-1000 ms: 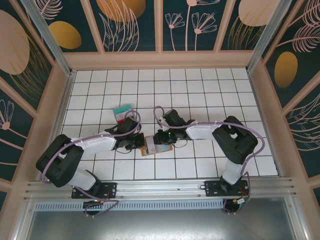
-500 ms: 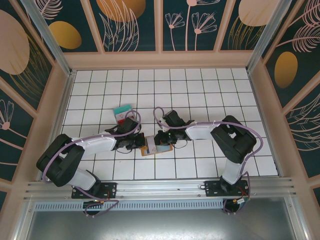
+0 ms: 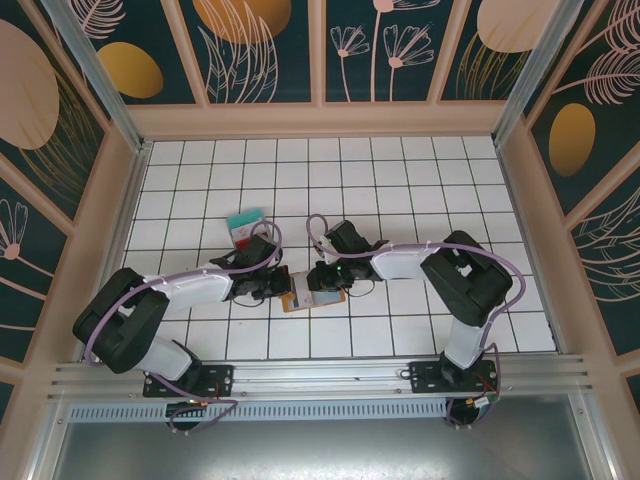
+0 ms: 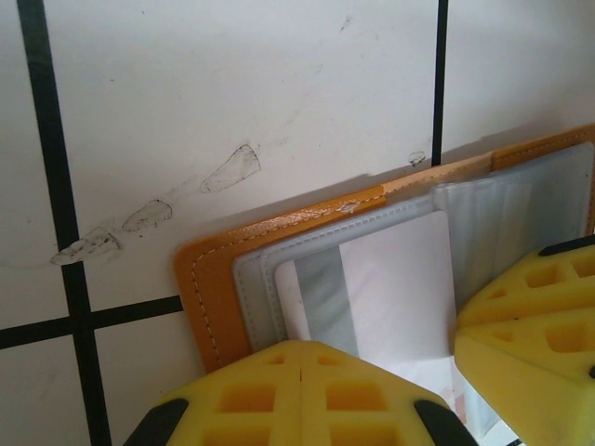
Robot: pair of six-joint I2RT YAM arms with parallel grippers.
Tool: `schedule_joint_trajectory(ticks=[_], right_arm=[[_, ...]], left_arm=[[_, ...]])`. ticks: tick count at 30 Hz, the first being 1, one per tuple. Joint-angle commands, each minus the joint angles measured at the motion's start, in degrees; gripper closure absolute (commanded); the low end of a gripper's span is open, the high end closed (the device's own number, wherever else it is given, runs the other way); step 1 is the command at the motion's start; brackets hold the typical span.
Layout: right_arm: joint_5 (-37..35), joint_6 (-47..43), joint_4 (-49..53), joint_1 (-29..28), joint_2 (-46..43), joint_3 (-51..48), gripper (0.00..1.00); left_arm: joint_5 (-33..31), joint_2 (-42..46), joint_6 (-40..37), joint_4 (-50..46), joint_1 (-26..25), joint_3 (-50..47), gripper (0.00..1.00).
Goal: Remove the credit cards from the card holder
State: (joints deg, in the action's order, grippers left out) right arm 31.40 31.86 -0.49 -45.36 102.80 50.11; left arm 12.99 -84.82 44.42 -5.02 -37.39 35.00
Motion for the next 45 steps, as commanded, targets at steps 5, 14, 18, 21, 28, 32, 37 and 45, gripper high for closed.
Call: schedule_joint_trajectory(ticks=[5, 14, 18, 21, 28, 32, 37, 45], right_arm=[[2.27, -0.30, -1.18, -0.43, 1.43, -0.19, 0.88], [-0.43, 0.40, -0.65, 0.55, -1.34, -1.95, 1.00], [-0.90, 0.79, -1.03, 2.05, -3.73, -4.13, 1.00], [-0.90, 0.75, -0.92, 2.69, -4.79, -5.27, 1.00], [0.06, 0.93, -1.67, 2.61, -4.97, -5.10, 1.00], [0.10, 1.10, -1.90, 1.54, -4.99, -3.53, 0.91], [0.84, 1.11, -1.81, 1.07, -3.68, -1.80, 0.87], [1.64, 0.84, -1.22, 0.72, -0.30, -0.72, 0.82]], left_arm=[[1.30, -1.40, 0.29, 0.28, -0.06, -0.73, 0.97], [-0.10, -0.73, -0.12, -0.35, -0.12, -1.07, 1.00], [-0.89, -0.63, -0.65, -1.26, -0.13, -1.16, 1.00], [-1.13, -0.68, -0.77, -1.40, -0.10, -1.25, 1.00], [-0.63, -0.29, -0.48, -1.02, -0.08, -1.25, 1.00], [-0.69, 0.55, -0.35, -0.56, -0.07, -1.64, 1.00], [-0.51, 1.17, 0.22, 0.30, -0.09, -2.40, 1.00], [-0.40, 1.45, 0.60, 0.62, -0.10, -2.49, 1.00]])
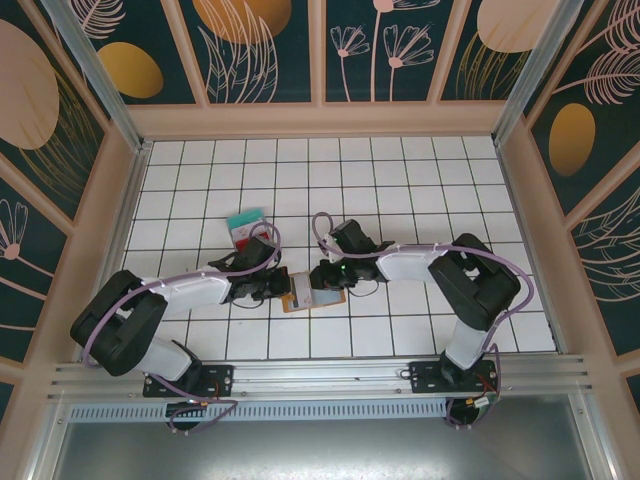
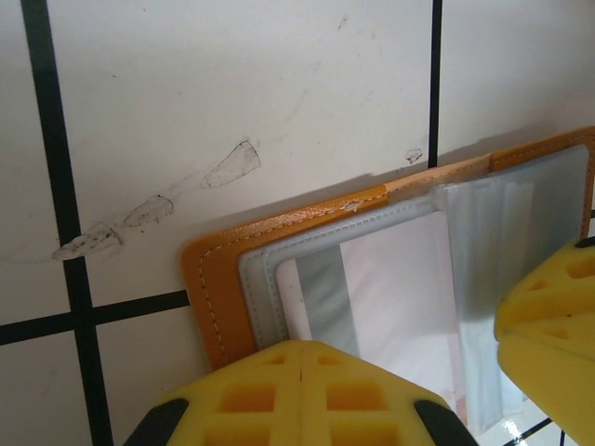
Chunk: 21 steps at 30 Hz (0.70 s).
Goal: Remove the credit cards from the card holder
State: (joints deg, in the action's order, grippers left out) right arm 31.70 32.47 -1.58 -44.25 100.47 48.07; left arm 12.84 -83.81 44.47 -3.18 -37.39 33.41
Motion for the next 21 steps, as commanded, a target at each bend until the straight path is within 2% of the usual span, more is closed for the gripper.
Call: schedule_joint_trajectory(ticks=[1, 11, 13, 18, 21], right_arm=[[1.42, 0.23, -0.07, -0.40, 2.33, 1.32, 0.82], [3.44, 0.14, -1.21, -0.72, 3.65, 1.19, 0.81], [3.54, 0.05, -1.13, -0.83, 3.82, 1.34, 0.84], [3.85, -0.21, -0.99, -0.84, 4.16, 1.75, 0.83], [4.02, -0.37, -1.05, -0.82, 4.15, 1.85, 0.86]], left_arm=[[-0.19, 0.49, 0.53, -1.13, -0.14, -0.89, 1.00], [0.39, -0.42, 0.79, -0.18, -0.31, -0.56, 1.00], [0.52, -0.52, 0.87, -0.07, -0.41, -0.45, 1.00], [0.61, -0.53, 1.17, 0.19, -0.73, -0.28, 1.00], [0.61, -0.67, 1.06, 0.24, -0.81, -0.01, 1.00]])
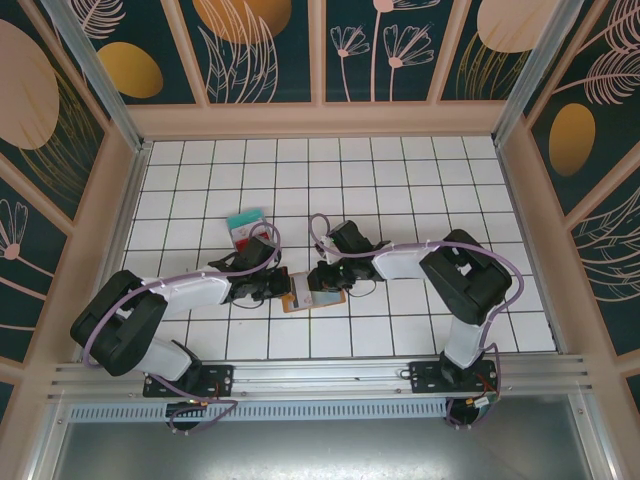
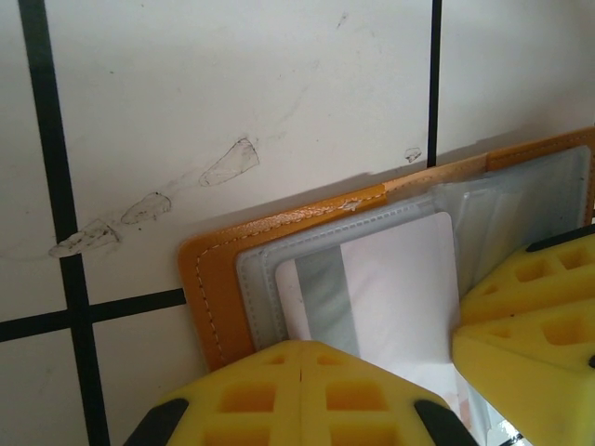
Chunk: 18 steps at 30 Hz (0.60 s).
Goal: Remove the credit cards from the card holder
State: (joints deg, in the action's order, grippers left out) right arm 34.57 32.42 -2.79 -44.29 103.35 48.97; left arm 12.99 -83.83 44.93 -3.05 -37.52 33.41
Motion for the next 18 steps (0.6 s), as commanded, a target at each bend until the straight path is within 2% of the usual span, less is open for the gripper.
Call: schedule_joint_trajectory(ticks=[1, 3, 10, 15, 18], right_arm=[[1.34, -0.34, 0.08, -0.79, 1.31, 0.95, 0.89], [1.40, -0.43, 0.06, -0.79, 1.17, 0.91, 1.00], [-0.85, 0.50, -0.04, 0.18, -1.12, -0.99, 1.00], [-0.90, 1.15, -1.06, 1.74, -2.91, -3.82, 1.00], [-0.99, 1.24, -1.29, 2.34, -3.83, -4.91, 1.00]], left_arm=[[0.49, -0.63, 0.61, 0.21, -0.68, 0.08, 1.00], [0.45, -0.68, 0.54, 0.41, -0.87, 0.19, 1.00], [-1.91, -0.63, -0.10, -1.42, -0.89, 0.08, 1.00], [-6.25, -2.46, -0.71, -6.20, -0.89, 1.04, 1.00], [-6.05, -2.25, -0.79, -5.95, -0.82, 0.72, 1.00]])
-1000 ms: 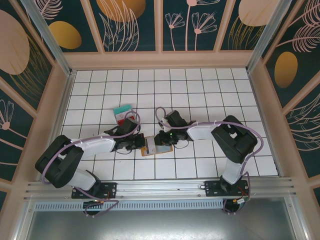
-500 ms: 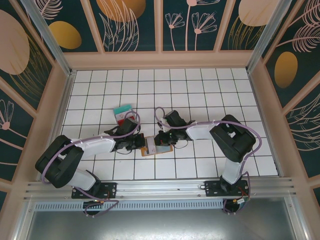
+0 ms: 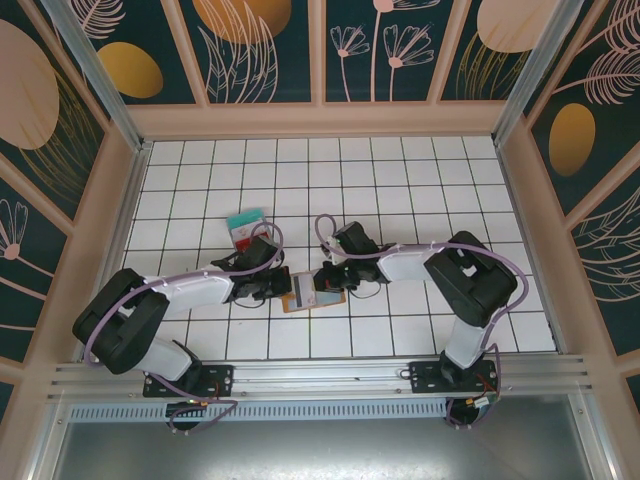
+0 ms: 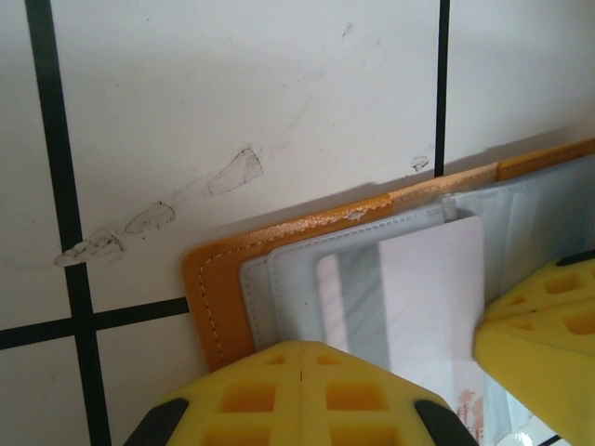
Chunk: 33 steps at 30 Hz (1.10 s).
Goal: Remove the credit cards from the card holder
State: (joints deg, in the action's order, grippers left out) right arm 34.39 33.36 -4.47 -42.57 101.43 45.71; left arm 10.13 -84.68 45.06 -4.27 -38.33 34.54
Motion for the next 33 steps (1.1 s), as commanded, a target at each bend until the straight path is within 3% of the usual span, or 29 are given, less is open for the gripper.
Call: schedule_joint_trajectory(ticks=[1, 11, 21, 23, 27, 30, 33], right_arm=[[-0.90, 0.34, 0.41, 0.77, -2.19, -1.89, 1.00], [-0.86, -1.12, 2.25, 3.42, -6.59, -4.07, 1.00], [0.84, -5.53, 7.24, 9.61, -14.80, -5.87, 1.00], [1.28, -6.00, 7.99, 10.43, -15.92, -5.73, 1.00], [1.68, -6.64, 8.96, 10.92, -18.39, -4.70, 1.00], [1.16, -5.98, 8.08, 10.88, -21.12, -4.07, 1.00], [2.52, -3.82, 5.35, 13.26, -23.77, -4.35, 1.00]], left_arm=[[-3.02, -1.05, -0.77, -4.28, -0.07, -0.61, 1.00], [-1.54, -0.12, -1.17, -3.51, -0.07, -0.18, 1.00], [-0.64, 2.26, -1.28, -3.55, -0.01, 1.09, 1.00], [-0.11, 2.97, -0.88, -3.79, -0.01, 1.85, 0.92], [1.47, 5.39, 1.88, -2.05, -0.08, 3.54, 0.61], [2.80, 7.77, 5.79, 2.37, -0.06, 4.16, 0.53], [5.26, 10.08, 10.72, 9.19, 0.29, 3.35, 0.52]])
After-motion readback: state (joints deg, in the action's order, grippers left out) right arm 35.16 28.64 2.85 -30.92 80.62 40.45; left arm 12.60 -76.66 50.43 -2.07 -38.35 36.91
